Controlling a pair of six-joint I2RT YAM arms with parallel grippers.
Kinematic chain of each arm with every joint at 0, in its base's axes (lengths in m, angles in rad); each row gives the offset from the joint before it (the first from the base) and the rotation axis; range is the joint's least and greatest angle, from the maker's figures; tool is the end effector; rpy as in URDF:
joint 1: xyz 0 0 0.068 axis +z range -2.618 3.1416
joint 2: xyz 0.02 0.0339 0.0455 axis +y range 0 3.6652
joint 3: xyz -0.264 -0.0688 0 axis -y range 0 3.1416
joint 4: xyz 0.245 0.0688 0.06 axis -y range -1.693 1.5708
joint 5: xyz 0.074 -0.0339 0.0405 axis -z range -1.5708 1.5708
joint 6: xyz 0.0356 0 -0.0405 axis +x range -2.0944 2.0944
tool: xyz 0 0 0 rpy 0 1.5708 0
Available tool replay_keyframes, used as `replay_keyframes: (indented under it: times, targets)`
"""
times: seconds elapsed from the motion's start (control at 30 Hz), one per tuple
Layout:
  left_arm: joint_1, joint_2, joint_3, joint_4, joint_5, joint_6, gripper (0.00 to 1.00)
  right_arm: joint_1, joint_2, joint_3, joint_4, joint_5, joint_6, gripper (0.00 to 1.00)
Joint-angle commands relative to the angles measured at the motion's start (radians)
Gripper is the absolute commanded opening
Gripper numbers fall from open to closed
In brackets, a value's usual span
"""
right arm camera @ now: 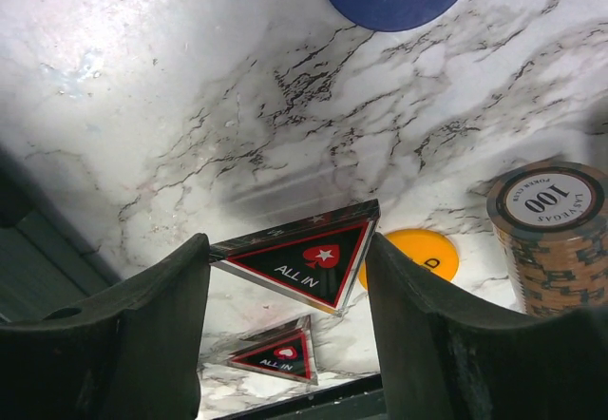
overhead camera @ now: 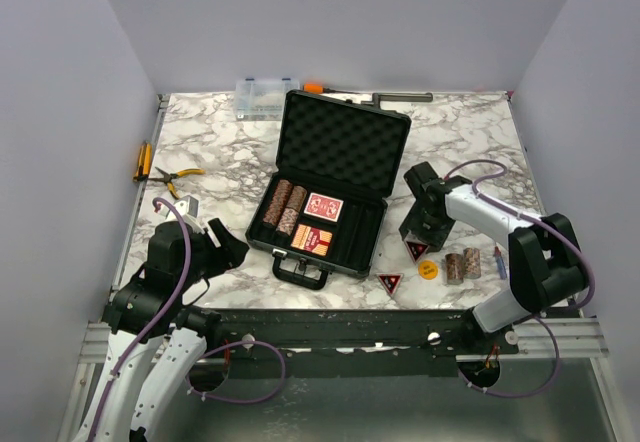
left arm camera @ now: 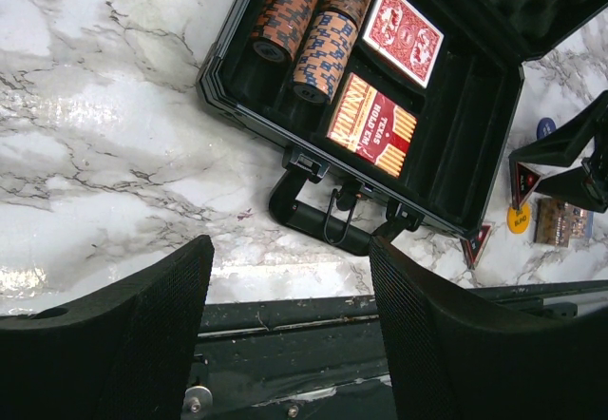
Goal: Pack up texas hold em set
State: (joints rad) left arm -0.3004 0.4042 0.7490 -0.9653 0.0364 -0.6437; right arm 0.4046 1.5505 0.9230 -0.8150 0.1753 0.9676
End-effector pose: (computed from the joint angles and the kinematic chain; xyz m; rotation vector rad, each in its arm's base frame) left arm 0.0729 -0.0239 0.2929 -0.3634 2.2197 -0.5626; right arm 0.2434 0.0975 0.1740 0.8300 2.8106 -0.0800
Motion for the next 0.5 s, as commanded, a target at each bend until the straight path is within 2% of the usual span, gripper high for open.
replay_keyframes:
  times: [0.0, 0.47]
  targets:
    - [0.007, -0.004, -0.009, 0.018, -0.009, -0.002, 0.67, 0.004, -0.046, 0.019, -0.042, 0.035, -0.001, 0.52]
    - [0.007, 0.007, -0.013, 0.029, 0.020, 0.010, 0.68, 0.005, -0.129, 0.038, -0.073, 0.027, 0.006, 0.51]
